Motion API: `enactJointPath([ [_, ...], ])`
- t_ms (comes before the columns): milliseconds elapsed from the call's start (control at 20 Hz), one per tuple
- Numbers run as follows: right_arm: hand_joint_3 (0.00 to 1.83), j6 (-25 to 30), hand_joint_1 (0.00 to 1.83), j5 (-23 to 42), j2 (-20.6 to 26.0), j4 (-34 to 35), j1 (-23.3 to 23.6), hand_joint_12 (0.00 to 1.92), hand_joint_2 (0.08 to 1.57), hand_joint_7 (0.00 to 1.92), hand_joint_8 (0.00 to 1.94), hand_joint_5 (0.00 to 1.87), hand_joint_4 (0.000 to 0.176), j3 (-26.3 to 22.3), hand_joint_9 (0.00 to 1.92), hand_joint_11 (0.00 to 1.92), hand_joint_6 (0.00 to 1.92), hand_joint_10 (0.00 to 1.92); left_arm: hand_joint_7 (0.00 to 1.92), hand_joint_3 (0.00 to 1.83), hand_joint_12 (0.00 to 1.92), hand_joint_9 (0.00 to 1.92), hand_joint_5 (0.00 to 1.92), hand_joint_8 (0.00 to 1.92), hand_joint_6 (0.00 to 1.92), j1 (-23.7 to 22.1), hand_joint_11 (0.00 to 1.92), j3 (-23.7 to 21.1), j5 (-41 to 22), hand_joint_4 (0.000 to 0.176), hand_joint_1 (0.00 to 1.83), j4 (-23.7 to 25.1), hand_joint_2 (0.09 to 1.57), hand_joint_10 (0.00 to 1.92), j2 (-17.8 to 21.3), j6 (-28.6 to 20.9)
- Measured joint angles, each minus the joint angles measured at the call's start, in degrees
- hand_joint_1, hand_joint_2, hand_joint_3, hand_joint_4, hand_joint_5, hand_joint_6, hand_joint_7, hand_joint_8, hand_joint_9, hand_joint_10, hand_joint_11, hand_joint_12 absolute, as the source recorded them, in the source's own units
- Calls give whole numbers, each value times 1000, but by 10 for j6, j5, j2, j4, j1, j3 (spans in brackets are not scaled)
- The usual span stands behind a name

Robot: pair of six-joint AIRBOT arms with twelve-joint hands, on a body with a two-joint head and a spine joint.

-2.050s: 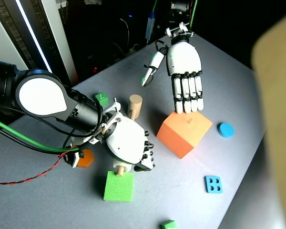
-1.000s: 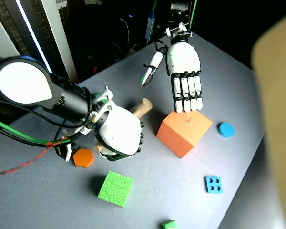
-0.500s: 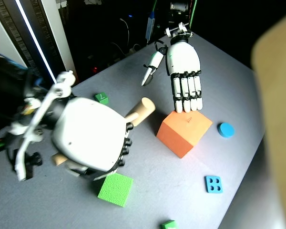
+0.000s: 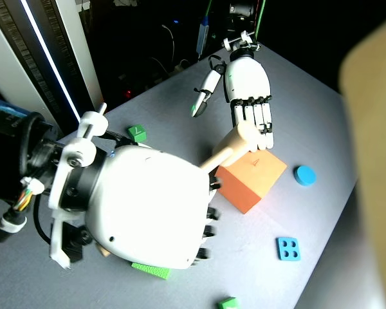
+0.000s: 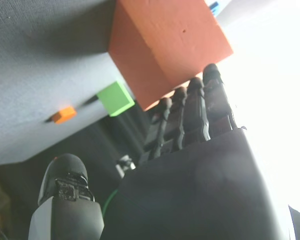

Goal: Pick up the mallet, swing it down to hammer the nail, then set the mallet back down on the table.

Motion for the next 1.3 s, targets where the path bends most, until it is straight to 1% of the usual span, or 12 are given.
enactJointPath([
  [100,93,-58,458,46,-6,2,-2,1921,1571,1691,1941,1377,176,1,1757,1839,1921,1921,0,2,0,0,0,0,0,0,0,0,0,0,0,0,1083,0,0,0],
  [150,70,-193,497,64,-10,121,-9,1921,1571,1681,1941,1374,176,1,1751,1833,1921,1921,0,2,0,0,0,0,0,0,0,0,0,0,0,0,1084,0,0,0],
  [200,84,-346,488,86,-14,284,-18,1921,1571,1690,1941,1377,176,1,1762,1847,1921,1921,0,6,0,0,0,0,0,0,0,0,0,0,0,0,1092,0,0,0],
  [250,97,-531,466,111,-23,445,-33,1921,1571,1684,1941,1365,176,-1,1757,1845,1921,1921,0,6,0,0,0,0,0,0,0,0,0,0,0,0,1094,0,0,0],
  [300,97,-602,466,123,-28,519,-41,1921,1571,1684,1941,1365,176,0,1757,1845,1921,1921,0,6,0,0,0,0,0,0,0,0,0,0,0,0,1094,0,-1,0],
  [400,111,-652,477,138,-34,591,-54,1921,1571,1689,1941,1384,176,0,1763,1853,1921,1921,0,0,0,0,0,0,0,0,0,0,-1,0,0,-1,1082,0,-2,0],
  [600,67,-667,500,210,-37,651,-85,1921,1571,1685,1941,1384,176,-9,1759,1845,1921,1921,0,3,0,0,0,0,0,0,0,0,-2,0,0,-1,1090,0,-2,0],
  [700,65,-745,506,260,-38,708,-101,1921,1571,1686,1941,1381,176,-25,1758,1847,1921,1921,0,1,0,0,0,0,0,0,0,1,-2,0,0,-1,1085,0,-2,1],
  [850,68,-873,548,290,-56,828,-102,1921,1571,1685,1941,1384,176,-28,1755,1850,1921,1921,0,0,0,0,1,0,0,0,0,3,-1,0,0,1,1084,0,-2,1],
  [950,69,-921,474,313,-70,877,-102,1921,1571,1694,1941,1385,176,-28,1764,1853,1921,1921,0,6,0,0,0,0,0,0,0,5,-2,0,0,1,1098,0,-3,1],
  [1150,79,-928,458,324,-92,882,-100,1921,1571,1695,1941,1392,176,-18,1762,1852,1921,1921,0,4,0,0,0,0,0,0,0,5,-2,0,0,1,1096,0,-3,1],
  [1300,80,-942,451,323,-109,910,-87,1921,1571,1674,1941,1355,176,2,1748,1842,1921,1921,0,0,0,0,0,0,0,0,0,7,-2,0,0,2,1082,0,-3,1],
])
